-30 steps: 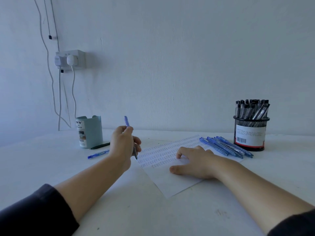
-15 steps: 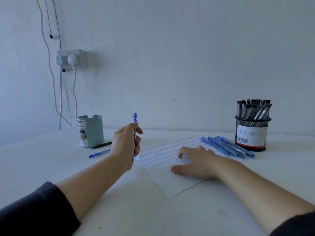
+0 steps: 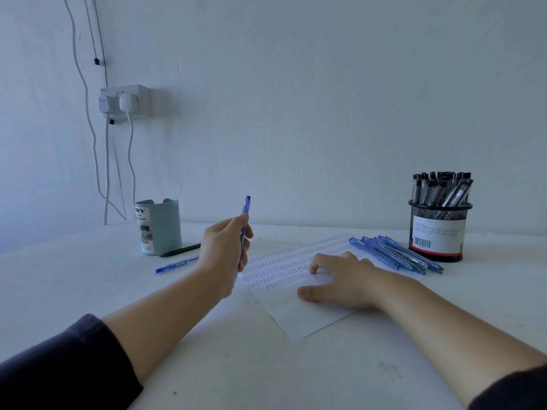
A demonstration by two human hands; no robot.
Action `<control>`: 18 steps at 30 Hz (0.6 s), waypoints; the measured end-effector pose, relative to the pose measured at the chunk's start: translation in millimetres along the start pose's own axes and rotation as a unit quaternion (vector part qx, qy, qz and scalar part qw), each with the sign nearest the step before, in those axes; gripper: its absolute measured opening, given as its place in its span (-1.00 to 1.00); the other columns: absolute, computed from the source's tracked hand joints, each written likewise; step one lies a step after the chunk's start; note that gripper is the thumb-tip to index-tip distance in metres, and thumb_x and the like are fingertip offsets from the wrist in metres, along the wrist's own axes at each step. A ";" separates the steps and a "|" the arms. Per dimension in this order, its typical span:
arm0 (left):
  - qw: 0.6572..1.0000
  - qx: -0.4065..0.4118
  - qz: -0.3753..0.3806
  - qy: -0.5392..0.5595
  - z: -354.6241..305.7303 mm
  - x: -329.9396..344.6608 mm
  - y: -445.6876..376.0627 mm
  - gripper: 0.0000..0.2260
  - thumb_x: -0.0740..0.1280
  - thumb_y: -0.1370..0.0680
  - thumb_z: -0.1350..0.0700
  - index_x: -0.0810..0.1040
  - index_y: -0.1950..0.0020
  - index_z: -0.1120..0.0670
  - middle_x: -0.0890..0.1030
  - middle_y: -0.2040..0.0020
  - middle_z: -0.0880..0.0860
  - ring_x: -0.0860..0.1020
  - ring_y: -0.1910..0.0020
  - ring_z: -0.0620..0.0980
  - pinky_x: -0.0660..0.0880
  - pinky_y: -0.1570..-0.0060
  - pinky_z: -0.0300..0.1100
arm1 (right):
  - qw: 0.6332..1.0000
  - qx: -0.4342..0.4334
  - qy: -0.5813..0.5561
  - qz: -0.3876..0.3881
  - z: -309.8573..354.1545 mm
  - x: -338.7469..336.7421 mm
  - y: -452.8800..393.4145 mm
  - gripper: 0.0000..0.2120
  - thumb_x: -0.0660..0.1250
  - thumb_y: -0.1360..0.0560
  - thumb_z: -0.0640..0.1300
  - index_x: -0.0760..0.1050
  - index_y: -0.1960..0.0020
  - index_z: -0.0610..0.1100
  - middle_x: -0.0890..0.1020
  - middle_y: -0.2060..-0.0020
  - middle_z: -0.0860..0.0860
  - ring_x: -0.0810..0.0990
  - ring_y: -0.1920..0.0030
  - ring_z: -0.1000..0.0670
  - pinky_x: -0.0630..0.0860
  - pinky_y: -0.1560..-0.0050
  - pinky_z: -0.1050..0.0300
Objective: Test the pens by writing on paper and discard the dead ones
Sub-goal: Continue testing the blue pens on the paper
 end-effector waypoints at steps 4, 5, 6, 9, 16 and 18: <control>0.999 0.016 -0.017 -0.027 2.3 0.1 -2.3 -0.71 0.21 -0.63 0.06 0.54 0.22 0.16 0.35 0.40 0.04 0.27 0.45 -0.06 0.25 0.38 -0.22 | 1.000 -0.003 0.003 -0.003 0.8 -1.1 1.3 -0.50 0.22 -0.43 0.36 0.31 -0.29 0.17 0.30 -0.35 -0.04 0.26 -0.31 -0.13 0.22 -0.27 0.05; 0.999 0.018 -0.016 -0.028 3.1 0.3 -3.0 -0.72 0.21 -0.63 0.05 0.56 0.19 0.15 0.36 0.39 0.04 0.28 0.43 -0.06 0.26 0.37 -0.22 | 1.000 -0.004 -0.001 -0.005 0.7 -1.2 1.2 -0.51 0.21 -0.44 0.35 0.32 -0.28 0.16 0.31 -0.34 -0.04 0.26 -0.30 -0.12 0.21 -0.26 0.05; 0.999 0.019 -0.014 -0.024 4.1 0.5 -3.7 -0.73 0.21 -0.63 0.06 0.57 0.16 0.15 0.39 0.37 0.05 0.31 0.43 -0.05 0.29 0.37 -0.22 | 1.000 -0.006 -0.005 -0.009 1.0 -1.4 1.3 -0.53 0.18 -0.46 0.35 0.33 -0.27 0.15 0.33 -0.33 -0.04 0.27 -0.28 -0.10 0.21 -0.25 0.04; 1.000 0.009 0.003 0.003 6.0 2.2 -4.8 -0.83 0.24 -0.62 0.13 0.52 0.09 0.20 0.50 0.32 0.10 0.44 0.47 -0.04 0.42 0.41 -0.23 | 0.999 -0.031 -0.001 -0.044 4.1 -3.3 -1.4 -0.56 0.04 -0.54 0.32 0.39 -0.23 0.07 0.41 -0.29 0.00 0.26 -0.28 -0.05 0.17 -0.27 -0.01; 0.993 -0.019 0.064 0.102 7.7 12.4 0.5 -0.85 0.26 -0.60 0.26 0.36 -0.14 0.18 0.59 0.16 0.22 0.65 0.37 0.06 0.56 0.42 -0.20 | 0.966 -0.128 -0.172 -0.145 12.8 -10.3 -3.0 -0.69 0.20 -0.52 0.24 0.44 -0.12 0.06 0.54 0.04 0.07 0.46 0.05 0.05 0.42 -0.02 0.12; 0.990 -0.022 0.077 0.114 9.2 14.0 1.8 -0.86 0.26 -0.60 0.27 0.36 -0.12 0.18 0.57 0.11 0.25 0.66 0.36 0.08 0.56 0.42 -0.19 | 0.956 -0.158 -0.181 -0.169 17.2 -11.7 -2.6 -0.81 0.31 -0.51 0.11 0.46 -0.04 0.05 0.53 0.21 0.08 0.44 0.25 0.13 0.36 0.22 0.24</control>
Point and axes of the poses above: each hand's wrist, its own y-axis away from the middle knuckle, its own x-axis out of the palm, z = x × y, the point moved 3 cm from there along -y, towards the middle knuckle
